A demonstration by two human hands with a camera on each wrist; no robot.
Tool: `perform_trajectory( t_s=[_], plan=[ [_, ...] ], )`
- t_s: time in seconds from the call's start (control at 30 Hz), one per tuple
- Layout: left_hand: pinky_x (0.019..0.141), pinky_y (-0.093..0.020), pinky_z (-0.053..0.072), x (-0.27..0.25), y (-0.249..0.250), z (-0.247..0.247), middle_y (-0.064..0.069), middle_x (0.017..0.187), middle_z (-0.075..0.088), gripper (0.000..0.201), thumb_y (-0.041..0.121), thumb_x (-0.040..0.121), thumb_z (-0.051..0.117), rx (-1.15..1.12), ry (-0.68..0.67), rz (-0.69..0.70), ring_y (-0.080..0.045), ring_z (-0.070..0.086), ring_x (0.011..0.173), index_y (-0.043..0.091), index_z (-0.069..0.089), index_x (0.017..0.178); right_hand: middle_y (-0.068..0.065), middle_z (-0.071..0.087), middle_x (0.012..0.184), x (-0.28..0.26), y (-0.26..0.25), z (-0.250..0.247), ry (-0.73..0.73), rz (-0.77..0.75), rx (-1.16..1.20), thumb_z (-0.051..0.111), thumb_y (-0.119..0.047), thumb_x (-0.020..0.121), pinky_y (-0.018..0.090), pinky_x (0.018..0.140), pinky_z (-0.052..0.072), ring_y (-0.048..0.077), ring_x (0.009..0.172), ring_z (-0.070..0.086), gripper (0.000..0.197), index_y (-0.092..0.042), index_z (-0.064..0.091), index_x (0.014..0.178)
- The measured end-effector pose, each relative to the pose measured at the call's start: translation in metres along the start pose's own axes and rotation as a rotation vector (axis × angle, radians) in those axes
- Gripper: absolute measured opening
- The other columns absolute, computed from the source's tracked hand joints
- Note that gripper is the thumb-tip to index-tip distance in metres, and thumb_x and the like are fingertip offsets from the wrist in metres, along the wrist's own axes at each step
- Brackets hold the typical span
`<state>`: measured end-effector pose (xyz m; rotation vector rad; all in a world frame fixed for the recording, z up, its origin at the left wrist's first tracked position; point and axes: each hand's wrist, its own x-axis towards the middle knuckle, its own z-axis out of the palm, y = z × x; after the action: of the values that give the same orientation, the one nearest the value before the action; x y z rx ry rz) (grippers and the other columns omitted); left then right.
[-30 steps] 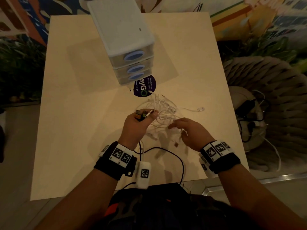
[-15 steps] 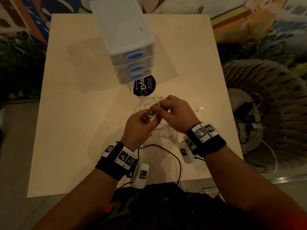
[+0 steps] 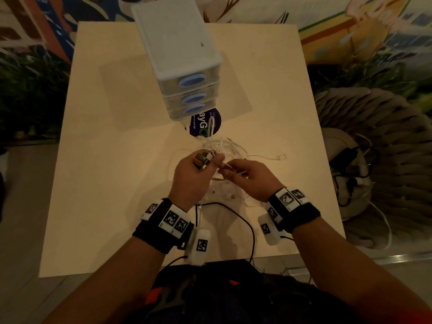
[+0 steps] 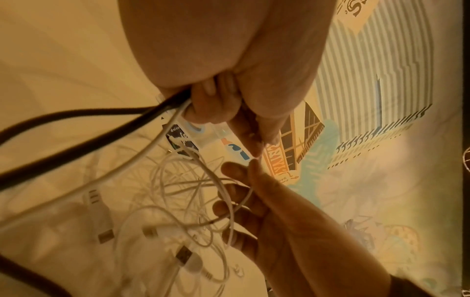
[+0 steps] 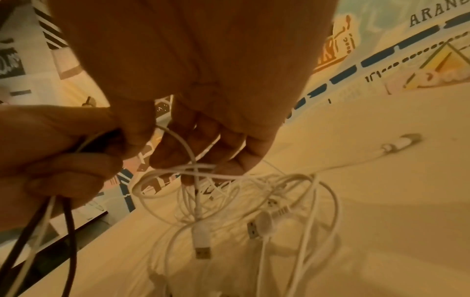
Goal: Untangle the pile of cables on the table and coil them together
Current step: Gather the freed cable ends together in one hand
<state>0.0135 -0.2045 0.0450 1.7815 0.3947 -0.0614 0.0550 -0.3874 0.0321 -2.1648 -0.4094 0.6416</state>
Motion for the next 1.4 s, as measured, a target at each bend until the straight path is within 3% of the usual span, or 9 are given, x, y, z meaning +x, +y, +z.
perform_trajectory(
  t_s=[0.13, 0.37, 0.5, 0.63, 0.73, 0.93, 1.03, 1.2, 1.4],
  plan=[
    [0.082, -0.013, 0.047, 0.0, 0.003, -0.004, 0.007, 0.082, 0.076, 0.026, 0.034, 0.097, 0.068, -0.052, 0.066, 0.051, -0.004, 0.07, 0.088, 0.015, 0.074, 0.08, -0.015, 0.074, 0.093, -0.003, 0.008, -0.003, 0.081, 0.022, 0.042, 0.056, -0.046, 0.101, 0.029, 0.08, 0.051, 0.0, 0.09, 0.066, 0.022, -0.036, 0.074, 0.103],
    [0.086, -0.018, 0.05, -0.006, 0.01, -0.013, 0.003, 0.082, 0.077, 0.021, 0.032, 0.098, 0.065, -0.171, 0.062, 0.123, -0.012, 0.071, 0.089, 0.017, 0.07, 0.083, -0.014, 0.072, 0.101, -0.004, 0.008, -0.019, 0.162, -0.029, -0.155, 0.063, -0.037, 0.097, 0.038, 0.09, 0.052, 0.007, 0.096, 0.065, 0.01, -0.031, 0.069, 0.104],
    [0.084, -0.018, 0.051, -0.011, 0.01, -0.018, 0.001, 0.082, 0.076, 0.016, 0.031, 0.093, 0.07, -0.195, 0.043, 0.126, -0.011, 0.071, 0.086, 0.018, 0.069, 0.083, -0.011, 0.074, 0.1, -0.007, 0.002, -0.017, 0.243, -0.069, 0.02, 0.047, -0.025, 0.106, 0.039, 0.085, 0.056, 0.005, 0.089, 0.07, 0.009, -0.024, 0.055, 0.11],
    [0.08, -0.038, 0.058, -0.009, -0.003, -0.028, 0.002, 0.088, 0.075, 0.022, 0.031, 0.08, 0.085, -0.161, -0.003, 0.07, -0.022, 0.069, 0.081, 0.02, 0.071, 0.091, -0.002, 0.071, 0.089, -0.01, -0.006, -0.019, 0.421, -0.092, 0.275, 0.04, -0.021, 0.108, 0.054, 0.08, 0.058, 0.02, 0.078, 0.073, 0.012, -0.021, 0.052, 0.111],
    [0.072, -0.026, 0.051, -0.005, -0.019, -0.032, 0.009, 0.079, 0.072, 0.017, 0.028, 0.084, 0.084, -0.034, 0.058, 0.03, -0.006, 0.064, 0.071, 0.02, 0.07, 0.088, -0.001, 0.069, 0.085, -0.009, -0.007, -0.028, 0.512, -0.099, 0.432, 0.041, -0.019, 0.108, 0.059, 0.075, 0.059, 0.025, 0.075, 0.071, 0.013, -0.018, 0.053, 0.111],
    [0.056, -0.016, 0.04, 0.0, -0.037, -0.034, 0.011, 0.055, 0.051, 0.017, 0.015, 0.086, 0.077, 0.131, 0.148, -0.017, -0.004, 0.047, 0.051, 0.025, 0.069, 0.096, 0.004, 0.047, 0.062, -0.014, -0.006, -0.042, 0.589, -0.068, 0.528, 0.038, -0.017, 0.097, 0.041, 0.059, 0.045, 0.028, 0.054, 0.048, 0.013, -0.019, 0.05, 0.094],
    [0.058, -0.012, 0.041, 0.006, -0.042, -0.036, 0.006, 0.061, 0.049, 0.024, 0.01, 0.089, 0.069, 0.183, 0.167, -0.034, -0.005, 0.046, 0.052, 0.027, 0.07, 0.106, -0.002, 0.033, 0.061, -0.019, -0.005, -0.043, 0.626, -0.037, 0.665, 0.04, -0.019, 0.095, 0.034, 0.055, 0.037, 0.018, 0.053, 0.031, 0.012, -0.018, 0.042, 0.083],
    [0.061, -0.005, 0.042, 0.018, -0.046, -0.03, 0.012, 0.076, 0.06, 0.023, 0.027, 0.087, 0.08, 0.115, 0.135, -0.099, 0.008, 0.055, 0.06, 0.021, 0.072, 0.108, 0.001, 0.038, 0.056, -0.027, -0.006, -0.043, 0.618, -0.046, 0.623, 0.041, -0.029, 0.102, 0.036, 0.059, 0.043, 0.019, 0.051, 0.037, 0.036, -0.015, 0.042, 0.069],
    [0.063, -0.022, 0.044, 0.022, -0.031, -0.018, 0.005, 0.082, 0.05, 0.06, 0.027, 0.078, 0.089, 0.008, 0.05, -0.021, -0.007, 0.043, 0.06, 0.03, 0.058, 0.13, 0.012, 0.033, 0.058, -0.033, -0.027, -0.045, 0.437, -0.146, 0.572, 0.042, -0.032, 0.099, 0.032, 0.053, 0.034, 0.029, 0.052, 0.031, 0.045, -0.001, 0.039, 0.066]
  ],
)
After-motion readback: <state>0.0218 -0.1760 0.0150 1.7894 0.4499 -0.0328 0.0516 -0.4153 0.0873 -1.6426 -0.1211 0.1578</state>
